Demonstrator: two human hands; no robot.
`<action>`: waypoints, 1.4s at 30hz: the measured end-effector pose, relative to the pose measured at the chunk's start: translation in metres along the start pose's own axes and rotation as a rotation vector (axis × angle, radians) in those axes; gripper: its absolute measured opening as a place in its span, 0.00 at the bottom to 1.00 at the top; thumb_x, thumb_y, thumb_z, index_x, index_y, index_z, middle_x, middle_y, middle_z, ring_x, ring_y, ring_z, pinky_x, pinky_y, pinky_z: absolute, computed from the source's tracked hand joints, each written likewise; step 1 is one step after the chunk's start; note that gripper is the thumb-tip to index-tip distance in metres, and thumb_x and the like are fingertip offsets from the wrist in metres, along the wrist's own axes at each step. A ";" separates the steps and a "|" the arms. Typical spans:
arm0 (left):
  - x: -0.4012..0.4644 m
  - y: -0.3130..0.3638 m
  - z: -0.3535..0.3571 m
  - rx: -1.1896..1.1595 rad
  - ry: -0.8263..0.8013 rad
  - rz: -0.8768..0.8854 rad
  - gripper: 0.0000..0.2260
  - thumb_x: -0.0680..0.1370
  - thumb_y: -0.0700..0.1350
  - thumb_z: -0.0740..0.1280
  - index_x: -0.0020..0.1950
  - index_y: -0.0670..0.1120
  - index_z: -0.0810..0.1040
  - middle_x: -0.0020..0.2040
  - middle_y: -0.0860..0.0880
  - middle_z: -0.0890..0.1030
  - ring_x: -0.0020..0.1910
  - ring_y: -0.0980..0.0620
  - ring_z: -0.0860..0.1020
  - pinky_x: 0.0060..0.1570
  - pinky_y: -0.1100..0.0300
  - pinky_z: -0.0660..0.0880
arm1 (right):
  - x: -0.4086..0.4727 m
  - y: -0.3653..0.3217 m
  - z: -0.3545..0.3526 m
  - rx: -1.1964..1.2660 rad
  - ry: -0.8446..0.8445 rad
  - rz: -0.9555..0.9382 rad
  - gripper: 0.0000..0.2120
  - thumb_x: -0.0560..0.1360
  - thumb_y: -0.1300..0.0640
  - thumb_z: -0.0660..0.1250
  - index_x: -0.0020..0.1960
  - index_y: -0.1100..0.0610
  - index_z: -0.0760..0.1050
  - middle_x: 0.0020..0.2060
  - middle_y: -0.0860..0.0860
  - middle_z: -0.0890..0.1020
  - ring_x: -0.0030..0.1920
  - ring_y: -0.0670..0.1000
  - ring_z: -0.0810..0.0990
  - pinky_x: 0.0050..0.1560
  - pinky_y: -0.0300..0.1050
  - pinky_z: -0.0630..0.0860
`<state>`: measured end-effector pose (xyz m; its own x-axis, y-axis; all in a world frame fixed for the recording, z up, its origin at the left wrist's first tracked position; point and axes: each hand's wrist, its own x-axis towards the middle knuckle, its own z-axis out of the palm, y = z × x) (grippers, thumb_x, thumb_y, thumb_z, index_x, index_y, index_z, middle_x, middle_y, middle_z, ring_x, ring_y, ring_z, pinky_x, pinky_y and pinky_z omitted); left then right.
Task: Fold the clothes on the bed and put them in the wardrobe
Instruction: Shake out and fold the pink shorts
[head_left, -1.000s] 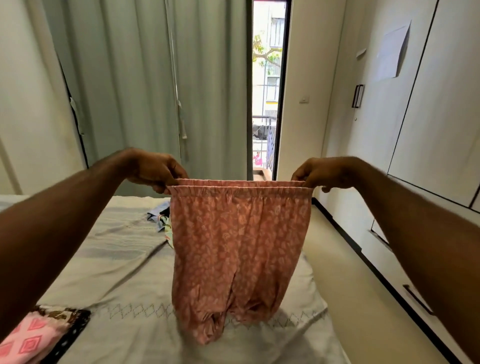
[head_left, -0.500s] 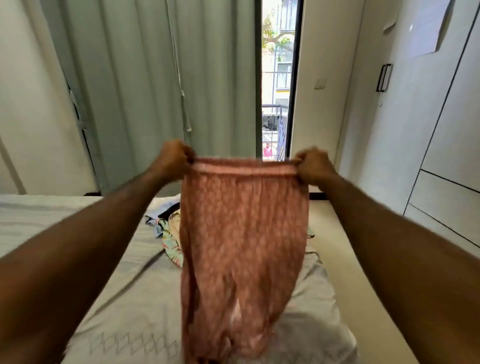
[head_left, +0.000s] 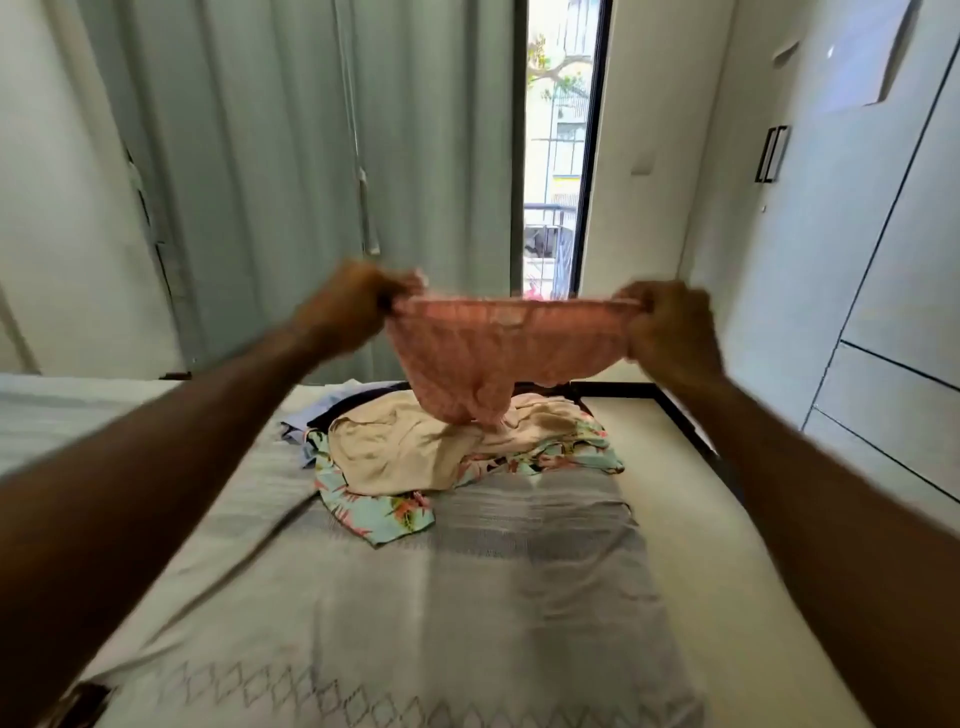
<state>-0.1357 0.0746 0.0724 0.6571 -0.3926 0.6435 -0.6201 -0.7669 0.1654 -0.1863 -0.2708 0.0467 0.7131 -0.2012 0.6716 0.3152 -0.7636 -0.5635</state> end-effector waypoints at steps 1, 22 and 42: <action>-0.030 0.004 0.020 -0.034 -0.085 -0.034 0.24 0.70 0.24 0.64 0.62 0.40 0.82 0.60 0.39 0.81 0.61 0.42 0.81 0.66 0.48 0.75 | -0.034 0.018 0.007 -0.019 -0.078 0.052 0.13 0.72 0.56 0.64 0.51 0.51 0.85 0.39 0.51 0.86 0.40 0.53 0.84 0.45 0.48 0.82; -0.392 0.061 0.189 0.145 -0.639 -0.027 0.29 0.63 0.36 0.77 0.61 0.56 0.84 0.63 0.49 0.83 0.38 0.45 0.85 0.22 0.59 0.75 | -0.411 0.153 0.033 -0.590 -0.622 -0.066 0.18 0.78 0.48 0.61 0.65 0.48 0.80 0.62 0.48 0.83 0.49 0.60 0.84 0.41 0.54 0.77; -0.424 0.100 0.150 0.071 -0.897 -0.180 0.25 0.81 0.62 0.52 0.79 0.63 0.61 0.81 0.60 0.54 0.71 0.50 0.70 0.54 0.54 0.74 | -0.430 0.139 -0.001 0.011 -0.741 0.035 0.11 0.69 0.55 0.71 0.50 0.49 0.87 0.54 0.44 0.77 0.48 0.47 0.81 0.46 0.48 0.82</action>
<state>-0.4119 0.0887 -0.2959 0.8462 -0.4883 -0.2136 -0.4678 -0.8725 0.1412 -0.4503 -0.2908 -0.3200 0.9574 0.2444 0.1540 0.2877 -0.7572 -0.5865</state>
